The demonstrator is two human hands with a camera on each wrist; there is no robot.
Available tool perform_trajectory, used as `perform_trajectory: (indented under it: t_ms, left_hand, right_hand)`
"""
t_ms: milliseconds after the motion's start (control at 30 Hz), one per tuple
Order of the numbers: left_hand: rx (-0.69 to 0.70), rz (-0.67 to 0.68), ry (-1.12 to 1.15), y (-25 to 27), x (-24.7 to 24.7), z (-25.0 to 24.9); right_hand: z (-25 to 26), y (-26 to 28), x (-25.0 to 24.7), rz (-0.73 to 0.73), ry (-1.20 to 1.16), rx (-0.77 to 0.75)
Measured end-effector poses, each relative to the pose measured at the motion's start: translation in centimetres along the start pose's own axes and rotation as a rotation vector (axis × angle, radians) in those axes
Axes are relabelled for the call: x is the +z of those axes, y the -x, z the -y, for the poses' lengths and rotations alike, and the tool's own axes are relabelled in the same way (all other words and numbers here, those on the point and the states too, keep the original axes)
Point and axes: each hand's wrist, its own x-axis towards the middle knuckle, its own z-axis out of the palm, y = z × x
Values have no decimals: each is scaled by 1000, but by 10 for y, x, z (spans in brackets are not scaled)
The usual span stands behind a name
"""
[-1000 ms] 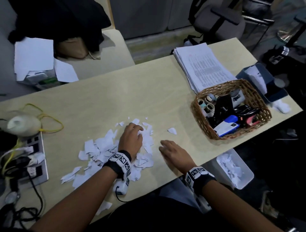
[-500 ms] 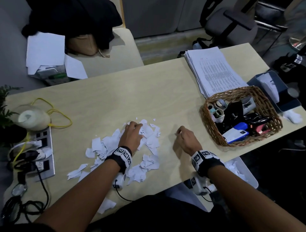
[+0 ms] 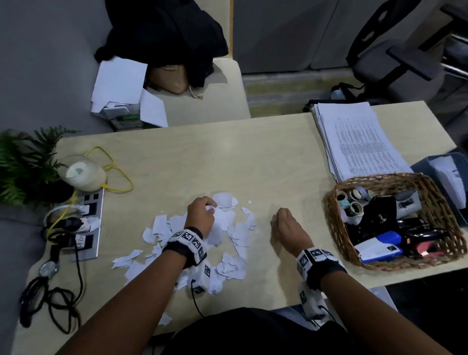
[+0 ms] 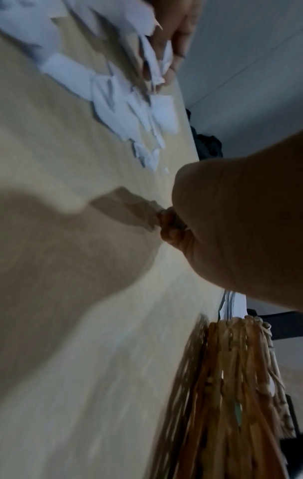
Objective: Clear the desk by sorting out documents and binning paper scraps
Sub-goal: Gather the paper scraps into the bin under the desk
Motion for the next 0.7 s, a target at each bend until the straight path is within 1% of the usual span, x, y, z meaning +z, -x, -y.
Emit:
perform_trajectory:
  t_ms: [67, 133, 200, 233, 267, 300, 367, 433, 500, 567, 633, 700]
  left_hand:
    - [-51, -43, 17, 2, -3, 2]
    - [-110, -78, 32, 3, -5, 4]
    - [-178, -112, 54, 4, -6, 9]
    - [-201, -128, 74, 5, -7, 11]
    - [-230, -149, 108, 5, -8, 13]
    - [-262, -181, 167, 5, -10, 13]
    - [-313, -253, 270, 8, -12, 13]
    - [-310, -290, 282, 13, -16, 7]
    - [-264, -301, 253, 18, -20, 4]
    - [-188, -277, 156, 23, -21, 4]
    - [-103, -179, -45, 28, -23, 7]
    - [-12, -19, -331, 33, -23, 9]
  right_hand:
    - [7, -12, -7, 83, -111, -23]
    - [15, -24, -12, 127, -198, -67]
    - [28, -32, -14, 243, -247, -140]
    - [36, -34, -14, 309, -232, -165]
    - [43, -36, -12, 358, -186, -199]
    - [51, -37, -10, 399, -82, -238]
    - [58, -38, -1, 428, 203, -369]
    - [58, -35, 9, 428, 417, -468]
    - [52, -36, 19, 346, 467, -531]
    - [47, -34, 23, 267, 457, -606]
    - [43, -34, 22, 179, 419, -682]
    - [40, -36, 19, 125, 338, -766]
